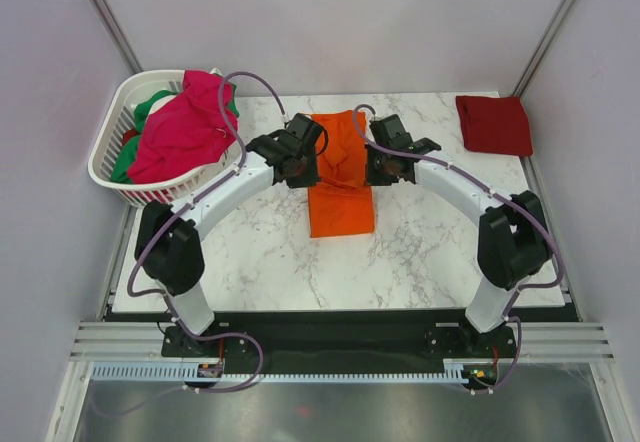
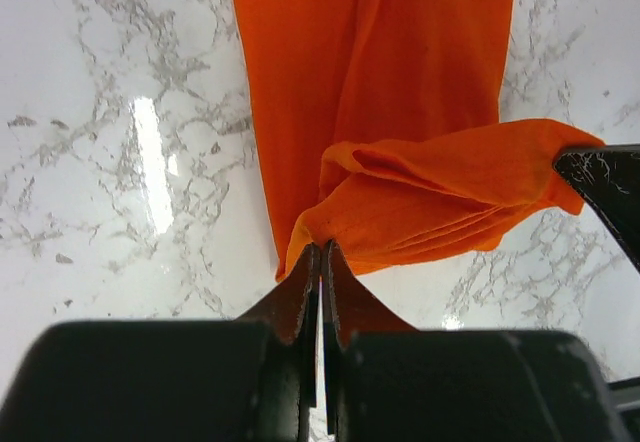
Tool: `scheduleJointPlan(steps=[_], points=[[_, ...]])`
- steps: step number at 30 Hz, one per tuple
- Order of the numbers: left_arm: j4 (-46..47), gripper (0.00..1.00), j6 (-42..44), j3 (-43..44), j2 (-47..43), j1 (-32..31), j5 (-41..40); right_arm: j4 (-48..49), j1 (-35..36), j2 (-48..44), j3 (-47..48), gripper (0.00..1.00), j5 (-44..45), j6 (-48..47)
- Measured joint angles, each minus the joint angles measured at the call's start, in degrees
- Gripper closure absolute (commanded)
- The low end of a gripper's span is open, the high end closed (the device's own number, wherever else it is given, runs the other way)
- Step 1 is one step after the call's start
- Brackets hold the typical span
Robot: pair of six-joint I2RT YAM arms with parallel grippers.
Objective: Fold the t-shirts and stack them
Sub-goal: Fold the tshirt
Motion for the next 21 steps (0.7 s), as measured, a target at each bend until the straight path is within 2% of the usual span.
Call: scheduleJointPlan(steps=[2,3,4,5,6,9,12,17,21], points=[[0.0,0.97,1.2,2.2,2.6,1.2,0.3,0.1,-0.7,2.6,2.3,0.96,-0.4,-0.4],[0.0,0.96,1.8,3.2,4.0,1.8,0.5,0.1,-1.1,4.1,3.5,0.74,-0.6,-0.6],[-0.1,0.89,2.3,4.3,5.4,2.5,1.0,0.1,-1.5,5.6,4.9,0.52,-0.9,-0.4],[-0.3,0.82,3.0,6.0,7.3,3.3,1.4,0.1,-2.0,7.3,6.4,0.14,-1.4,-0.6],[-0.1,0.60,3.7,7.5,9.2,4.0,1.7,0.2,-2.5,9.2,7.8,0.04,-1.6,-0.6],[-1.3,0.31,5.4,13.9,16.4,6.7,3.8,-0.6,-4.1,15.0,13.3,0.02,-1.3,-1.1],[-2.7,0.25,6.9,24.0,25.4,9.8,5.6,-2.3,-6.1,21.2,21.0,0.02,-1.0,-1.0],[-4.7,0.24,9.7,34.2,30.9,13.0,6.3,-3.6,-8.6,20.5,23.7,0.02,1.0,-1.0],[-4.4,0.30,10.5,32.1,26.8,13.1,6.7,-1.2,-8.9,11.0,13.8,0.02,1.2,-1.2]])
